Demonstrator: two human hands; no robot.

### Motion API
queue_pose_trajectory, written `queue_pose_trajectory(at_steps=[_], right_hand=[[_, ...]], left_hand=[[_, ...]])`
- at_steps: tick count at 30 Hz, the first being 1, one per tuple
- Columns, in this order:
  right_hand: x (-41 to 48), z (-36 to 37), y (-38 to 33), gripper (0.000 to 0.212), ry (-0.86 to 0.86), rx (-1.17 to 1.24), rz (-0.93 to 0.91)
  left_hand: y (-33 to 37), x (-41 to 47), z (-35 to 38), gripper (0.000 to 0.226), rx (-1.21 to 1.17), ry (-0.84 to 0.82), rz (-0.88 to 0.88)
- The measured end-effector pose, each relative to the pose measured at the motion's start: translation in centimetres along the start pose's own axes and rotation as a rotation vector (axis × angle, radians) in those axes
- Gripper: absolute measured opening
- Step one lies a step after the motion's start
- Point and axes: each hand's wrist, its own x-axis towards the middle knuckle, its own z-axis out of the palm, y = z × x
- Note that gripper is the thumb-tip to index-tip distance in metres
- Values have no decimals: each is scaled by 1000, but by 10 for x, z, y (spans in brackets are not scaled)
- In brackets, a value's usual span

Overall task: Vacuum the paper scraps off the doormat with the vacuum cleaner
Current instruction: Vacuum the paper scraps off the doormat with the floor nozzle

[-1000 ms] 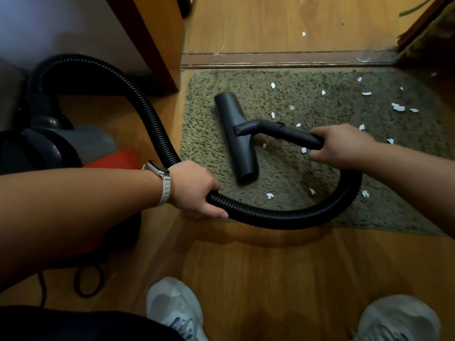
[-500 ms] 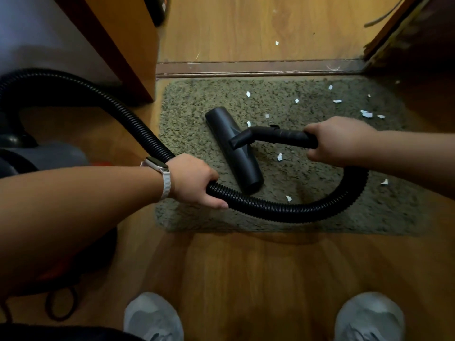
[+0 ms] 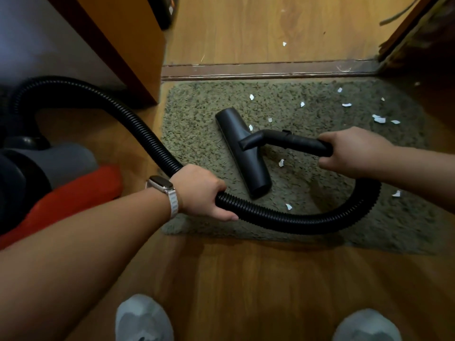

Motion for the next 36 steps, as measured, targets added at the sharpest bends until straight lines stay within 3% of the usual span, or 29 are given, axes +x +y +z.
queue_pose_trajectory(at_steps=[3, 11, 26, 36], right_hand=[[0, 0, 5, 23, 31, 12, -1], [1, -5, -3, 16, 51, 68, -24], [5, -9, 28, 19, 82, 90, 157], [4, -9, -1, 17, 5, 13, 5]], left_hand=[[12, -4, 11, 79, -18, 44, -32], [18, -9, 12, 82, 1, 63, -64], [15, 12, -3, 78, -3, 81, -101], [7, 10, 3, 81, 27, 100, -35]])
